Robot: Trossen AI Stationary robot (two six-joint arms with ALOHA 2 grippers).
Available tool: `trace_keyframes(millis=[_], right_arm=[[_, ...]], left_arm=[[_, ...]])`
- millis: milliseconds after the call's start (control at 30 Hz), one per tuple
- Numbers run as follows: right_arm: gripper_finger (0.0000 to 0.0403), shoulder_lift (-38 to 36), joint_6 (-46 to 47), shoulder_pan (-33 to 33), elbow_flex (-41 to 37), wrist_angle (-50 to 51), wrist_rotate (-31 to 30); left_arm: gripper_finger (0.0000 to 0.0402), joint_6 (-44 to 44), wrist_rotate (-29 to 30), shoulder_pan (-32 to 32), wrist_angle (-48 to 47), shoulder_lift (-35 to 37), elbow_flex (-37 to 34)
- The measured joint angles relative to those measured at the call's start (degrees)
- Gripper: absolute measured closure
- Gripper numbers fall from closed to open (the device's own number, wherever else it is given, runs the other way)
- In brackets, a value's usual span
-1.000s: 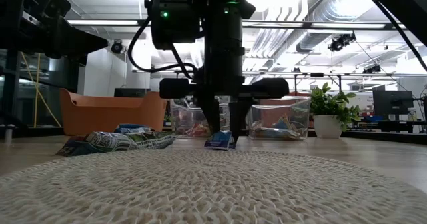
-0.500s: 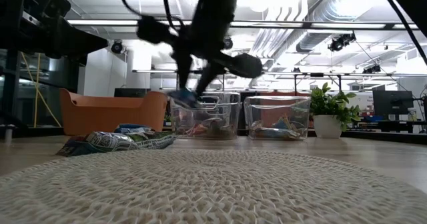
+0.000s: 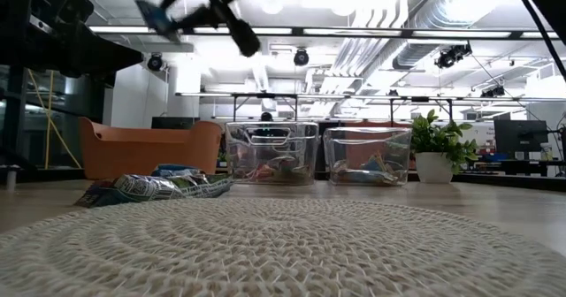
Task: Pick and place Granola Bars by type
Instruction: Put the blue granola bar into the orange bin
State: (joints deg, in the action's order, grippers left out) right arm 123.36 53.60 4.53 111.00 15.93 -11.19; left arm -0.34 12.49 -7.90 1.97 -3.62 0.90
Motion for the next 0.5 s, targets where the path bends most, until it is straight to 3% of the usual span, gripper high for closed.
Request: trace_keyframes(millis=[233, 500], right_arm=[[0.0346, -0.47, -9.09, -4.03, 0.00, -15.61, 5.13], [0.0346, -1.91, -18.15, -11.89, 0.00, -21.94, 14.05]], left_arm=[[0.0401, 0.00, 0.02, 0.00, -0.01, 0.02, -0.01], [0.0401, 0.00, 0.02, 0.00, 0.00, 0.02, -0.02]])
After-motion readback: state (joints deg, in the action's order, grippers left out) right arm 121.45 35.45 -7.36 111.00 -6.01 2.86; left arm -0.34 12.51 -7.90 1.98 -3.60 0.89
